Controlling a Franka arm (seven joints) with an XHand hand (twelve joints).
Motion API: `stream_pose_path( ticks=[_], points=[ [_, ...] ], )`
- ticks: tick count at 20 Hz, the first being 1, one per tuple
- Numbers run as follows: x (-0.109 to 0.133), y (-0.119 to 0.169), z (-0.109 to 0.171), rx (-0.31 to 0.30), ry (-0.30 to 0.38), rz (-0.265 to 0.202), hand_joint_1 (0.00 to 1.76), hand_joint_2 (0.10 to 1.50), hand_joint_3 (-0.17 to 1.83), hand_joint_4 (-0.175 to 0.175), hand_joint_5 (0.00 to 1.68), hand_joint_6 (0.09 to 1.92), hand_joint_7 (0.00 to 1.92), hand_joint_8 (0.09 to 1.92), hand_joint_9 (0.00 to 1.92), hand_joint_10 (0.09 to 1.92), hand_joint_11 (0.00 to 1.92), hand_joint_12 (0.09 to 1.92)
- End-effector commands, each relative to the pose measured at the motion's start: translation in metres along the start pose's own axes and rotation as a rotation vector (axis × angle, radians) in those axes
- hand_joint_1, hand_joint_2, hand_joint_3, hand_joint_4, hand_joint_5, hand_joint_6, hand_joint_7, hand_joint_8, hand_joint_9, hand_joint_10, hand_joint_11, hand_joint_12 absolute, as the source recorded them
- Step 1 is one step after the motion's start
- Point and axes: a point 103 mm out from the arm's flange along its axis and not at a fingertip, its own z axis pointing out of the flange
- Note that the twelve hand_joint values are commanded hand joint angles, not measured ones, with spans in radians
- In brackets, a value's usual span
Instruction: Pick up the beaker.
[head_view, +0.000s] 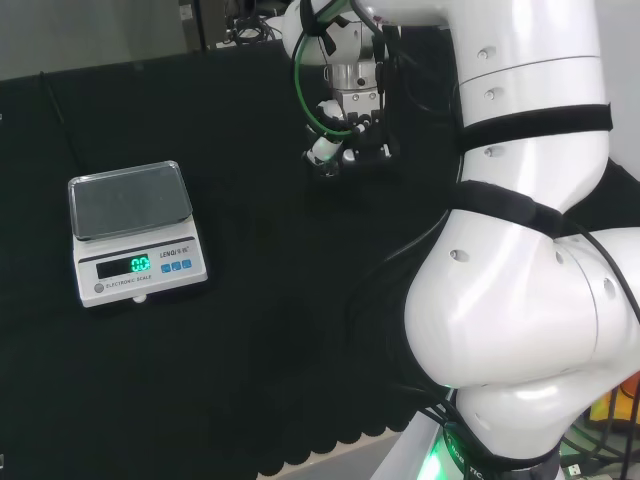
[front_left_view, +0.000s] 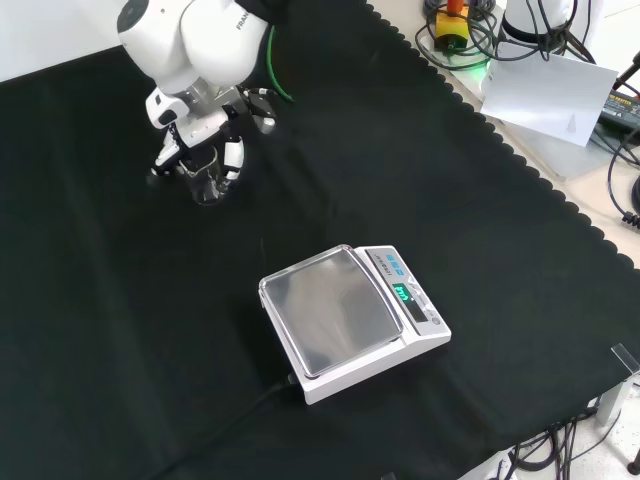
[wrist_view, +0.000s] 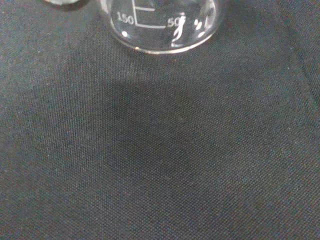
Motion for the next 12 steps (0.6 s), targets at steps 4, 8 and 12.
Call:
stream_pose_path(
  ticks=[4,8,12],
  points=[
    [0.005,-0.008,-0.009,-0.127,-0.001,-0.012,1.10,0.95,0.50,-0.173,0.78,1.35,0.83,1.51,1.28,0.97,1.46,0.73],
    [0.005,-0.009,-0.021,-0.143,0.010,-0.007,1.10,0.97,0.49,-0.175,0.80,1.37,0.87,1.56,1.29,1.01,1.46,0.75],
    [0.009,-0.017,-0.054,-0.183,0.004,-0.014,1.10,0.95,0.54,-0.175,0.81,1.37,0.89,1.57,1.30,1.02,1.45,0.77]
  ],
)
